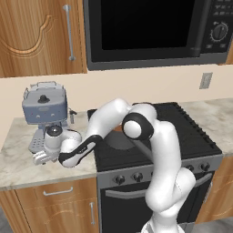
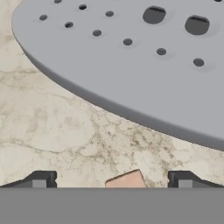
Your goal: Pick up the sugar cube(s) and place them in the saucepan with hot chocolate.
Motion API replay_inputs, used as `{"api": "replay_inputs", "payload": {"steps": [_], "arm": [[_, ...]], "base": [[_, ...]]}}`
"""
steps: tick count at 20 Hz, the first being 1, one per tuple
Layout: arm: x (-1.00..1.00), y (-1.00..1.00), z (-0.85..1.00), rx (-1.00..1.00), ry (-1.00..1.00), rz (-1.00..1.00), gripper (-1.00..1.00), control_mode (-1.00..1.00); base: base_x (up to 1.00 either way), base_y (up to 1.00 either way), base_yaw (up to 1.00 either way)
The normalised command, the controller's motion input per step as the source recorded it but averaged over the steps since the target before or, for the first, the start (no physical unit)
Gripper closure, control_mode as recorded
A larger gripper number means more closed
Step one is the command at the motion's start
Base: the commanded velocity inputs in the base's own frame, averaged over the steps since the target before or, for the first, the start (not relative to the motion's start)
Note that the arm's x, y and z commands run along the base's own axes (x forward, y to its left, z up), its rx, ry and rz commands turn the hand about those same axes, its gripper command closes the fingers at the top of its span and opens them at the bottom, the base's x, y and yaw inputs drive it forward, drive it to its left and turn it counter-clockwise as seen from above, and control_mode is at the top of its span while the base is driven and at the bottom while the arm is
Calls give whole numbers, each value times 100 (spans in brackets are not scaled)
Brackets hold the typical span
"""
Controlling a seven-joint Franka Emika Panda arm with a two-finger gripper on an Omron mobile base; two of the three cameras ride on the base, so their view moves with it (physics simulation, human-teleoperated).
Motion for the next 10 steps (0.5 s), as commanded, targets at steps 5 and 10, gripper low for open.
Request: {"api": "replay_inputs", "payload": {"steps": [5,10], "arm": [[-2,0,-19,0,3,0,-100,-100],[-1,-7,-29,0,0,0,-100,-100]], "base": [[0,0,0],[0,0,0]]}}
